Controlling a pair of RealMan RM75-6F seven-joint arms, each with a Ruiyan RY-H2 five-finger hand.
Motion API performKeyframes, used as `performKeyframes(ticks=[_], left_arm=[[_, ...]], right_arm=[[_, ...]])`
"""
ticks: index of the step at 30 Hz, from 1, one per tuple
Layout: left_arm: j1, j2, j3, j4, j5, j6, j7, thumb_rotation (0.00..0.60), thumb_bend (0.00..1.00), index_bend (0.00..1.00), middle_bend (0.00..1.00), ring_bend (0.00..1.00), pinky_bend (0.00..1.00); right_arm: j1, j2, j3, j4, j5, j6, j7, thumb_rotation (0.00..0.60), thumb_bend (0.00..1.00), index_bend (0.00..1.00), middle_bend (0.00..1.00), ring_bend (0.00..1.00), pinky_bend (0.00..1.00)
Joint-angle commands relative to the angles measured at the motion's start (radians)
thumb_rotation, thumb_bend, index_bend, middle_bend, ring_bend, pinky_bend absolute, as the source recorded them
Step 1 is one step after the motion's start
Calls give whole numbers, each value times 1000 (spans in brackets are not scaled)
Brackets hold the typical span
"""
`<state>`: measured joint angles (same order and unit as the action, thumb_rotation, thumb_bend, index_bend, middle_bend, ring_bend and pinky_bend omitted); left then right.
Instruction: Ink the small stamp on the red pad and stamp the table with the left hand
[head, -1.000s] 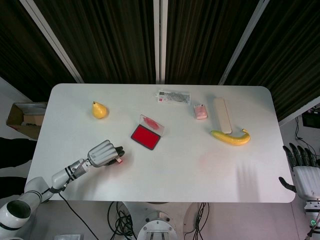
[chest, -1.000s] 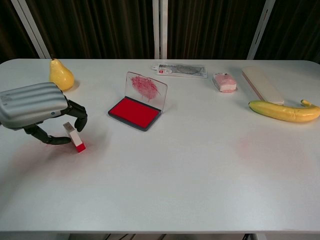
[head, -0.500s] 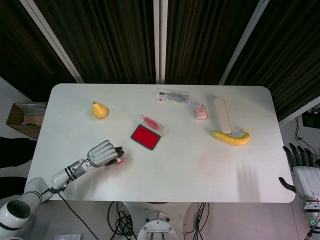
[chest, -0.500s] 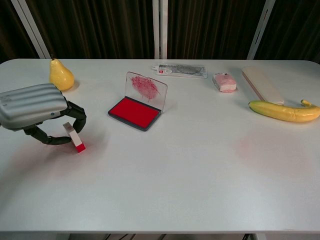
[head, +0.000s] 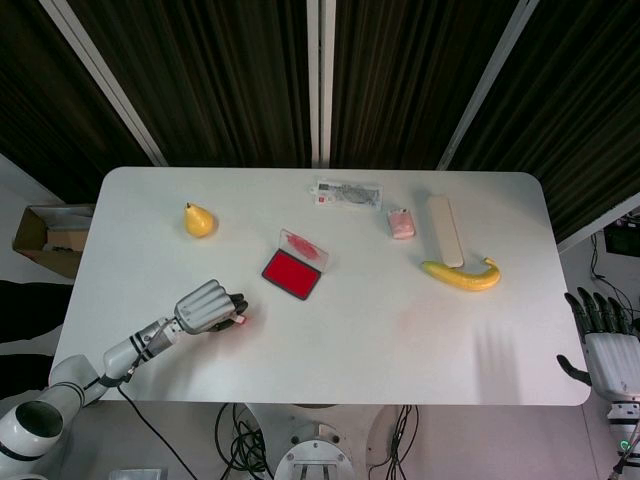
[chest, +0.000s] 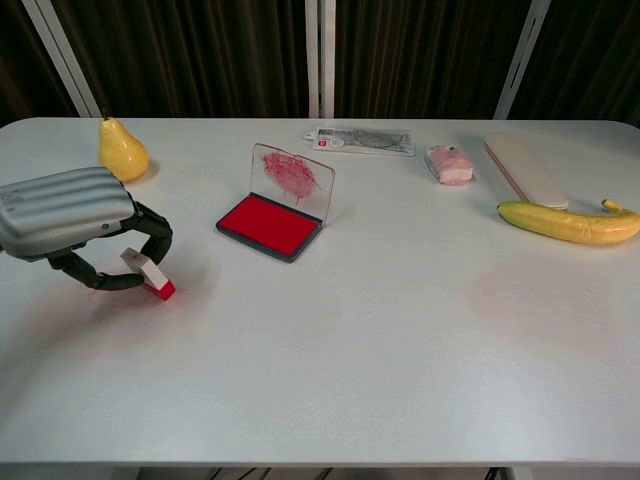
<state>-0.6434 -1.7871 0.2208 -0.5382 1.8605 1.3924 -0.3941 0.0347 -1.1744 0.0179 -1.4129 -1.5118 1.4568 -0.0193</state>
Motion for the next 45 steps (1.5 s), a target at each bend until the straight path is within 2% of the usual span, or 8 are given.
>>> performKeyframes(ticks=[1, 6, 10, 17, 23, 28, 36, 45], left_arm=[[0, 3, -7, -11, -12, -3, -20, 600, 363, 582, 575, 949, 1000], [-7, 41, -37, -87, -57, -27, -109, 600, 383, 606, 598, 958, 1000], [-26, 108, -61, -202, -95, -71, -155, 600, 404, 633, 626, 971, 1000], [-77, 189, -113, -379, -149, -165, -127, 600, 416, 660, 653, 998, 1000], [-162, 187, -183, -459, -209, -304, -141, 600, 435, 663, 657, 1000, 1000], [-220, 143, -228, -455, -230, -365, -102, 600, 437, 663, 657, 1000, 1000], [-283, 35, -286, -360, -293, -461, -52, 600, 449, 663, 657, 1000, 1000], [-325, -52, -288, -217, -310, -529, -82, 600, 459, 663, 658, 1000, 1000]], right_arm=[[0, 0, 0, 0, 0, 0, 0, 600, 99, 0, 0, 0, 0], [-1, 2, 1, -2, -1, 3, -1, 600, 100, 0, 0, 0, 0], [0, 4, 0, -4, -2, 2, -3, 600, 100, 0, 0, 0, 0], [1, 1, -2, -5, -6, 2, -6, 600, 100, 0, 0, 0, 0], [-2, 5, -3, -13, -9, 10, -9, 600, 100, 0, 0, 0, 0], [-10, 11, -3, -14, -4, 17, -4, 600, 100, 0, 0, 0, 0], [-14, 21, -1, -13, 1, 20, 8, 600, 101, 0, 0, 0, 0], [-15, 23, 4, -2, 15, 12, 19, 600, 102, 0, 0, 0, 0]])
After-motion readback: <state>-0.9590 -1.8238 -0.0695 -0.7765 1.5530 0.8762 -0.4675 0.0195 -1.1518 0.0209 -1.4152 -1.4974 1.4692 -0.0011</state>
